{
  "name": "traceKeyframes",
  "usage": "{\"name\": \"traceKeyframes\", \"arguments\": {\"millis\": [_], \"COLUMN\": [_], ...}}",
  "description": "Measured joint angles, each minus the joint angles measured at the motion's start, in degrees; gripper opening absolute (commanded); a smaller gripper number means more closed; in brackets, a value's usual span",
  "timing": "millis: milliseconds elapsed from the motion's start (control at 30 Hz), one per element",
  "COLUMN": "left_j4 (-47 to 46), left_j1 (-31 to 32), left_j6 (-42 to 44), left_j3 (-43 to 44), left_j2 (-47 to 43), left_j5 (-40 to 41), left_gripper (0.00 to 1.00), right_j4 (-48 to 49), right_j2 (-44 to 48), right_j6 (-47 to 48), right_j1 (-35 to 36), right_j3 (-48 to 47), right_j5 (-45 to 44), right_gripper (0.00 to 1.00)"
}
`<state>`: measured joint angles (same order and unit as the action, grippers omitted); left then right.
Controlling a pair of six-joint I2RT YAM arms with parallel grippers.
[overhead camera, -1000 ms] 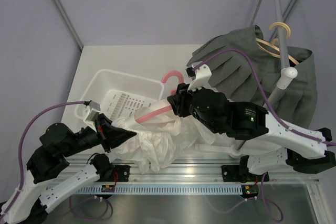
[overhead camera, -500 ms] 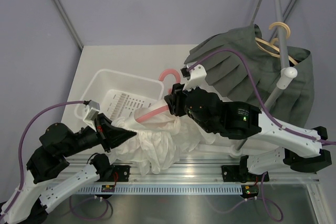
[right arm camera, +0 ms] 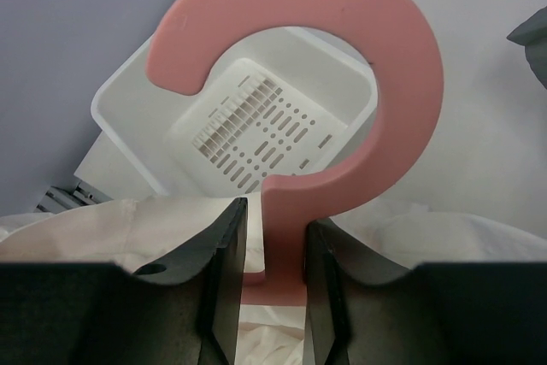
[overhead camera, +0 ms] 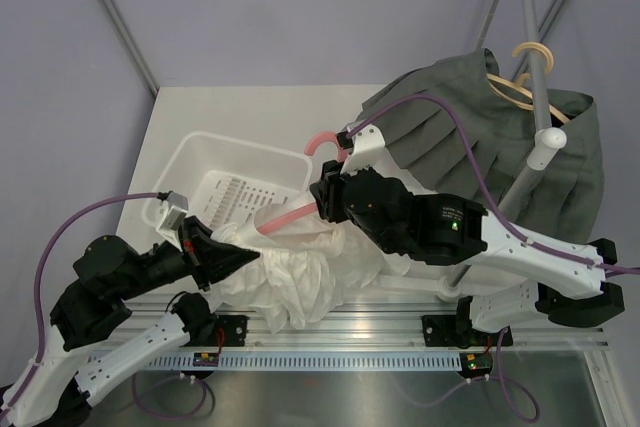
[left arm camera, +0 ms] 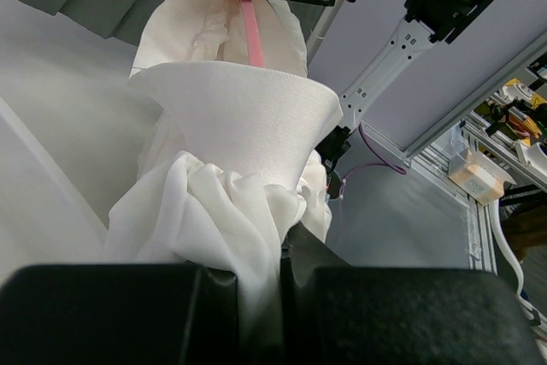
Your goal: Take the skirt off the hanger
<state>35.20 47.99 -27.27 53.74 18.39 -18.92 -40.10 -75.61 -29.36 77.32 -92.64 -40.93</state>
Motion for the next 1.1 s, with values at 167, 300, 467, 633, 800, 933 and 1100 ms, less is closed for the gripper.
{"name": "traceKeyframes", "arguments": {"millis": [167, 300, 467, 633, 800, 933, 1100], "left_j4": [0.0, -0.24, -2.86, -3.69, -3.52, -2.95, -0.66], "left_j1": [0.0, -0.02, 0.07, 0.07, 0.07, 0.07, 0.07], "left_j6": [0.0, -0.2, 0.04, 0.48, 0.52, 0.46, 0.35], "left_j3": [-0.02, -0.31, -0.15, 0.26, 0.11, -1.18, -2.86], "left_j2": [-0.04, -0.33, -0.11, 0.17, 0.04, -0.68, -0.81], "left_j5": [-0.02, -0.33, -2.78, -4.7, -5.6, -5.6, -5.55], "left_gripper": [0.0, 0.11, 0.71, 0.81, 0.82, 0.83, 0.71], "right_j4": [0.0, -0.57, -1.33, -3.1, -5.66, -6.91, -7.91], "right_j2": [0.0, -0.02, -0.28, -0.15, 0.37, 1.86, 4.42], "right_j6": [0.07, 0.79, 0.11, -0.31, -0.35, -0.37, -0.2], "right_j1": [0.0, -0.07, 0.0, 0.17, 0.22, 0.22, 0.26], "right_j3": [0.0, 0.0, -0.02, -0.24, -2.12, -3.63, -4.63], "right_j5": [-0.11, -0.7, -1.01, -1.38, -2.01, -3.19, -5.07], "right_gripper": [0.19, 0.0, 0.0, 0.0, 0.0, 0.0, 0.0]}}
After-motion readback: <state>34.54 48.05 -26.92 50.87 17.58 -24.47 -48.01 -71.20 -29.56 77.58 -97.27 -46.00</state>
